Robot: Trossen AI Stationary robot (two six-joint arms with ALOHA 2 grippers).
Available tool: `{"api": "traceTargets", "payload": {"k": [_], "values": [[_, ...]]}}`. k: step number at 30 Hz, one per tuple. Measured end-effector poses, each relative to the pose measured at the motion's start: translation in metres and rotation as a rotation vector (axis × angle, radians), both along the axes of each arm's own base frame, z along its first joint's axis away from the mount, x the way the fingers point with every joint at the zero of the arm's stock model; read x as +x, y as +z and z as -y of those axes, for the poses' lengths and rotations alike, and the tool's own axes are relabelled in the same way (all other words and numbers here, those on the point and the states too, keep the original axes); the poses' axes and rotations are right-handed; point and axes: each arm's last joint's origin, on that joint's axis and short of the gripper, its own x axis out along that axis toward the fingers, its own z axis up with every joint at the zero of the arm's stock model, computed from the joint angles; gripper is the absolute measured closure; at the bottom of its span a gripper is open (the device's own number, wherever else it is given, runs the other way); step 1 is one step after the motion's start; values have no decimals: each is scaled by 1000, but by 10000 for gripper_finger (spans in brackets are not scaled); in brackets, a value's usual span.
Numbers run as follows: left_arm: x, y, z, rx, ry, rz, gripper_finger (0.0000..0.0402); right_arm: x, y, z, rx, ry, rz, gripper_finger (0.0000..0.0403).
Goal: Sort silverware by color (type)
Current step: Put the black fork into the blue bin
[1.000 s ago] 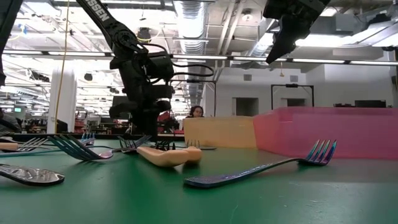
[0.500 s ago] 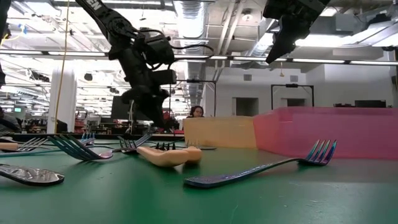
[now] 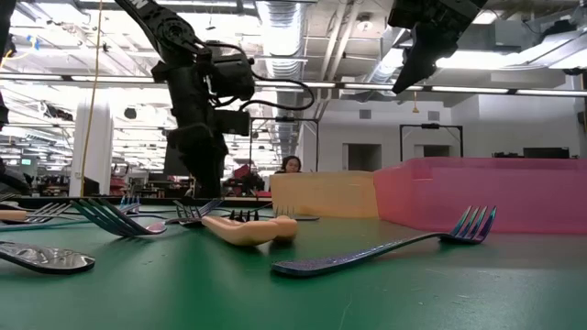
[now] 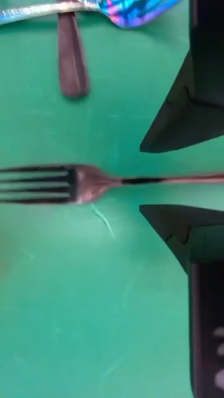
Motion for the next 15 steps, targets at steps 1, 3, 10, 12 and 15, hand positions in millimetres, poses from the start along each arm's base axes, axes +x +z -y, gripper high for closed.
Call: {"api": "traceTargets", "payload": {"k": [1, 3, 10, 12, 15], "values": [[1, 0, 2, 6, -5, 7, 259, 0, 0, 0, 0, 0, 0, 219], [4, 1, 5, 34, -11, 13, 247, 0, 0, 0, 0, 0, 0, 219], [1, -4, 1, 58, 30, 18, 239, 0, 0, 0, -1, 0, 0, 219], [-3, -6, -3, 21, 50, 17, 239, 0, 0, 0, -1, 0, 0, 219], [-6, -8, -7, 4, 67, 15, 239, 0, 0, 0, -1, 0, 0, 219]]}}
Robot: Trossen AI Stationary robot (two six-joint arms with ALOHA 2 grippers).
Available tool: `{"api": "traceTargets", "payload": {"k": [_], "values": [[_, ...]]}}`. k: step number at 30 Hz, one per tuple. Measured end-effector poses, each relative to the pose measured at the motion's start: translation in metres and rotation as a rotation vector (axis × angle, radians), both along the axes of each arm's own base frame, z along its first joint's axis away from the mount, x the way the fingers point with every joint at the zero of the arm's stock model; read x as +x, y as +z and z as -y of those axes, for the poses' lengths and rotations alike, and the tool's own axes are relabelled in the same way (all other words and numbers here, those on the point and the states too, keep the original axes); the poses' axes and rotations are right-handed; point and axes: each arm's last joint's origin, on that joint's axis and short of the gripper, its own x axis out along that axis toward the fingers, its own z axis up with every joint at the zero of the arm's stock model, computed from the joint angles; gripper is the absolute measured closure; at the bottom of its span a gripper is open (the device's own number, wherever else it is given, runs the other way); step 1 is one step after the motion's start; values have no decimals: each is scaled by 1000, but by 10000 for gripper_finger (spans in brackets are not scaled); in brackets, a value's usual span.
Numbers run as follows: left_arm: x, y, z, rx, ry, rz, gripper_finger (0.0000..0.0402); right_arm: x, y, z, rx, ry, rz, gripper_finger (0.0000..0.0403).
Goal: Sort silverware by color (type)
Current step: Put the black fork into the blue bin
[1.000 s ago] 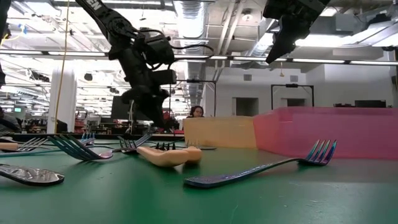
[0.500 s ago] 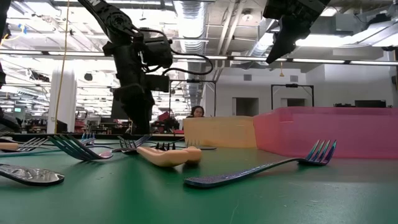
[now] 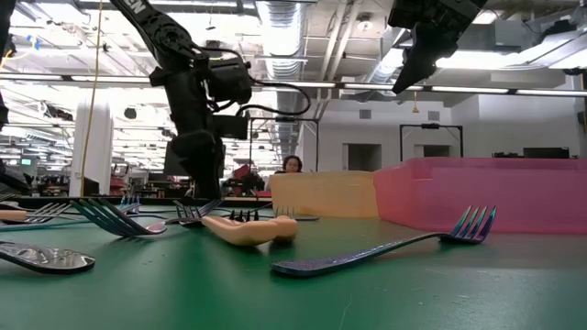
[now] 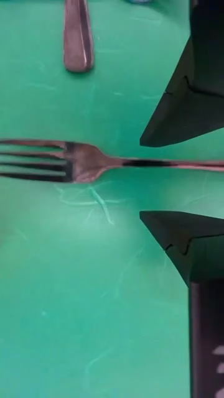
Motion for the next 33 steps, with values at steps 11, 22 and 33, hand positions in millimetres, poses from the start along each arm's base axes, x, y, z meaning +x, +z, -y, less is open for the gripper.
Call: {"api": "traceTargets", "payload": {"k": [11, 22, 33], "values": [[2, -2, 2, 9, -48, 3, 239, 0, 0, 0, 0, 0, 0, 219], [6, -19, 2, -8, -74, -55, 243, 0, 0, 0, 0, 0, 1, 219], [7, -24, 0, 26, -49, -92, 392, 0, 0, 0, -1, -2, 4, 219]]}}
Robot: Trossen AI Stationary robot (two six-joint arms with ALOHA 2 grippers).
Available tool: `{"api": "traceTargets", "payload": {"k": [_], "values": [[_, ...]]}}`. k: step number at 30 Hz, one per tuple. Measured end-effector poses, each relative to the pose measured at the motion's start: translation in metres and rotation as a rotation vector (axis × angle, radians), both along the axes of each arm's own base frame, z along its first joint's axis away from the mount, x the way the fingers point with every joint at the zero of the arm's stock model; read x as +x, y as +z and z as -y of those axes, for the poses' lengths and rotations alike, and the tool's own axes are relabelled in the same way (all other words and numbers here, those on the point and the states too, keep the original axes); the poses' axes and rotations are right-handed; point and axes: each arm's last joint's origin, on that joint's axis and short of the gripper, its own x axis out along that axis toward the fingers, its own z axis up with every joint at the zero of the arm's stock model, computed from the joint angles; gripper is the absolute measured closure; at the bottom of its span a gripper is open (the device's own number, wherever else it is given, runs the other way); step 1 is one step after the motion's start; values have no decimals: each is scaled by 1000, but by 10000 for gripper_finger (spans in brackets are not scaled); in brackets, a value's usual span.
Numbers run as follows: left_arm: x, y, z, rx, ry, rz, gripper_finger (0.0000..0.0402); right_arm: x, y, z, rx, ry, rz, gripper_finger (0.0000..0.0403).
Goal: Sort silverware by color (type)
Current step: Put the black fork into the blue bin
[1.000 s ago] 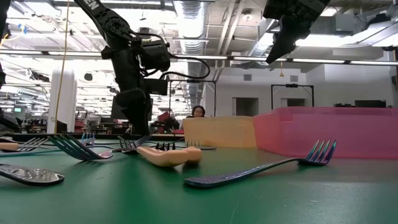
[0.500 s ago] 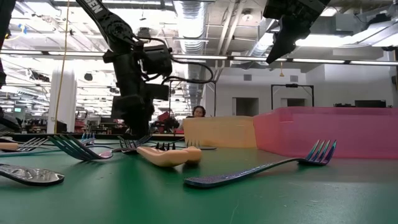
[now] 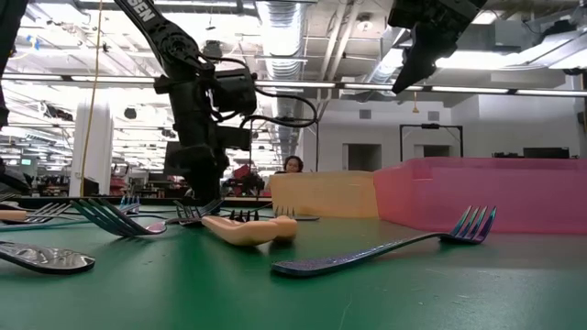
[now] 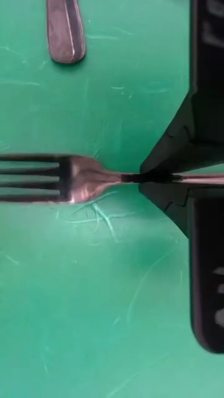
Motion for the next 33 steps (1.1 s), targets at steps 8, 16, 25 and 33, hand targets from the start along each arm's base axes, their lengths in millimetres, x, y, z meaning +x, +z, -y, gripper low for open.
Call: {"api": "traceTargets", "payload": {"k": [8, 16, 25, 33], "values": [[-6, 9, 2, -31, 18, 9, 400, 2, 2, 0, -13, 8, 28, 219], [-20, 57, 9, -16, 54, 159, 401, 4, 3, 1, -35, 26, 50, 219], [-34, 136, 12, 178, 79, 616, 401, 18, 22, 7, -186, 80, 280, 219], [-51, 201, 14, 374, 51, 1067, 401, 32, 51, 20, -393, 86, 586, 219]]}}
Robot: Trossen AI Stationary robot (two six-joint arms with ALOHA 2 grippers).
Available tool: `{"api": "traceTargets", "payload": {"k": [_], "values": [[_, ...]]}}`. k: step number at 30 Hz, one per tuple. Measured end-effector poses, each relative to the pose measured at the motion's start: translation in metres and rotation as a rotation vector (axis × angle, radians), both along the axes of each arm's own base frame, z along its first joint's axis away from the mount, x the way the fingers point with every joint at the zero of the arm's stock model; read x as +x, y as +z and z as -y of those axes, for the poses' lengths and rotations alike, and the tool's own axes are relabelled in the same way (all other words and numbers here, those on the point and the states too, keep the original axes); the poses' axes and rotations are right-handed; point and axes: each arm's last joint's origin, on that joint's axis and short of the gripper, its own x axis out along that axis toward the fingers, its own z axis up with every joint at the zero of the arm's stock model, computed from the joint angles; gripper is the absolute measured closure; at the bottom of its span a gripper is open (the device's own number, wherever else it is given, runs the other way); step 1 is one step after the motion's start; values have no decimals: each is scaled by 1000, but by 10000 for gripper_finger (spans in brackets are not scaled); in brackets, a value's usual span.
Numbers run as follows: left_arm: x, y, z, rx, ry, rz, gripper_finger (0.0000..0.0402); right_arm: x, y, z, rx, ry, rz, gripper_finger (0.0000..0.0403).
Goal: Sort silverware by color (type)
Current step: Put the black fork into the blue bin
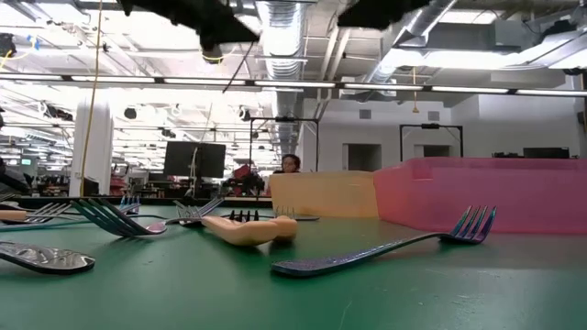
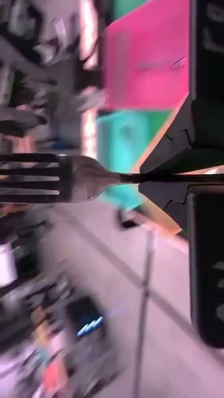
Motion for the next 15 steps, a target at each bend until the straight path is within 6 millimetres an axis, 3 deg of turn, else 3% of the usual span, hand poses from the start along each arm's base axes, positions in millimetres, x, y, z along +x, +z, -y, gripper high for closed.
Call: {"api": "traceTargets", "payload": {"k": [5, 10, 15], "values": [[9, -2, -1, 92, -57, 78, 401, 27, -4, 12, -43, 15, 132, 219], [17, -1, -3, 128, -104, 140, 401, 53, -23, 20, -42, 42, 170, 219], [17, 1, -2, 176, -110, 149, 401, 63, -28, 21, -15, 76, 214, 219]]}}
